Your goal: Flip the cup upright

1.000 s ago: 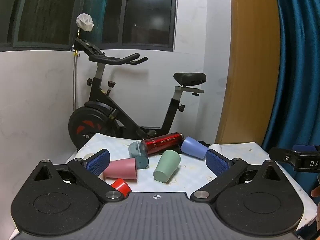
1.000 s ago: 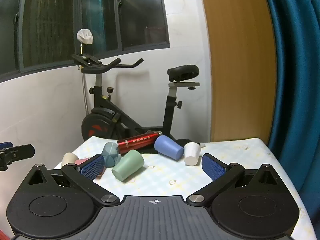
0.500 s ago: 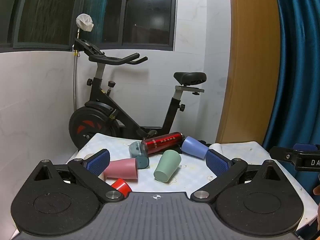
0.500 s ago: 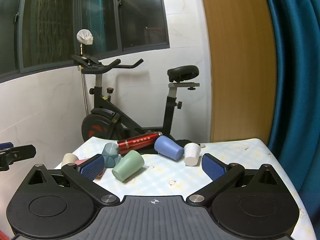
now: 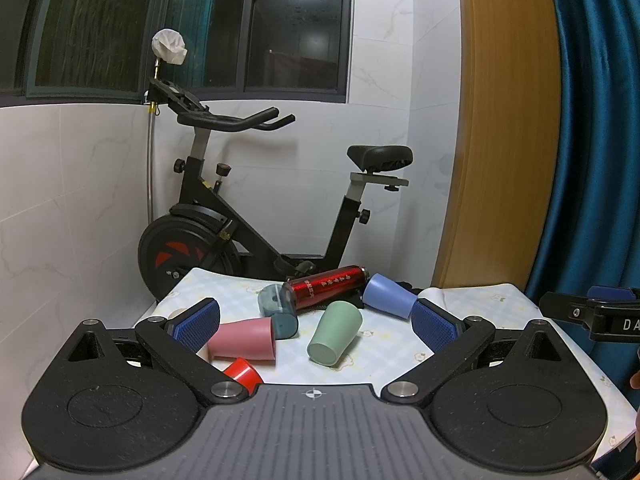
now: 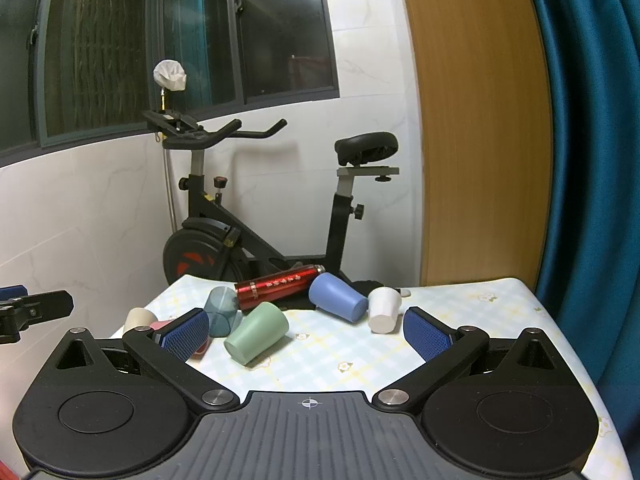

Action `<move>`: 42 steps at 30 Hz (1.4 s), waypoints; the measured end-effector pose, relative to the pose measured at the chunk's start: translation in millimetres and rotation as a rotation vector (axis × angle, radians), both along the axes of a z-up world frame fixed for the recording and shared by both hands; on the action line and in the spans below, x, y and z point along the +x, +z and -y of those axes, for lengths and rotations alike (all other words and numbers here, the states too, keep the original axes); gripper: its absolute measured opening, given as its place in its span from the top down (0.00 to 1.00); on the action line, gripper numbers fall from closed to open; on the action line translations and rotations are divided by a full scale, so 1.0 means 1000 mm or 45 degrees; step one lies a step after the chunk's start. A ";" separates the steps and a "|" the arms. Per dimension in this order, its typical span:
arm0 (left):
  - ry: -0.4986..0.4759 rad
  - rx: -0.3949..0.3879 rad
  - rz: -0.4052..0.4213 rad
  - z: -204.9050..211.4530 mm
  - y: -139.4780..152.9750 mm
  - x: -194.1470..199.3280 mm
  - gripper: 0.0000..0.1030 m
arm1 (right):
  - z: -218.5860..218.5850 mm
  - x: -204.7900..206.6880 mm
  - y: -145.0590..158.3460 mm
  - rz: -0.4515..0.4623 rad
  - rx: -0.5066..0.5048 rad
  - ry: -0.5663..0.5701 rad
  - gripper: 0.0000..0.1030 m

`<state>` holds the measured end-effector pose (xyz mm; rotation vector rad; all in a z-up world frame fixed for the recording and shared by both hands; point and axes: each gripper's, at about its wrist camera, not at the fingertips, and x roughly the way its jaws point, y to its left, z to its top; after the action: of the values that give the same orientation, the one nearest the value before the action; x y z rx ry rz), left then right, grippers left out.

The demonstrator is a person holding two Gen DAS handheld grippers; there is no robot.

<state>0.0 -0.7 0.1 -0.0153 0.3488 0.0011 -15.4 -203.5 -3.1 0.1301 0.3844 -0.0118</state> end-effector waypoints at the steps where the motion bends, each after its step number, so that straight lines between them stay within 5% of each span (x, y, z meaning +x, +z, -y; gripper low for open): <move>1: 0.000 -0.001 0.002 -0.001 0.000 0.000 0.00 | 0.000 0.000 0.000 0.001 0.000 0.000 0.00; 42: 0.007 0.015 0.026 -0.001 0.002 -0.003 0.00 | 0.000 0.000 -0.003 0.013 -0.004 -0.010 0.00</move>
<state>-3.4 0.5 2.0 -0.0050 0.3285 0.0084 -15.3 -203.9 -6.0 0.1287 0.3739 -0.0196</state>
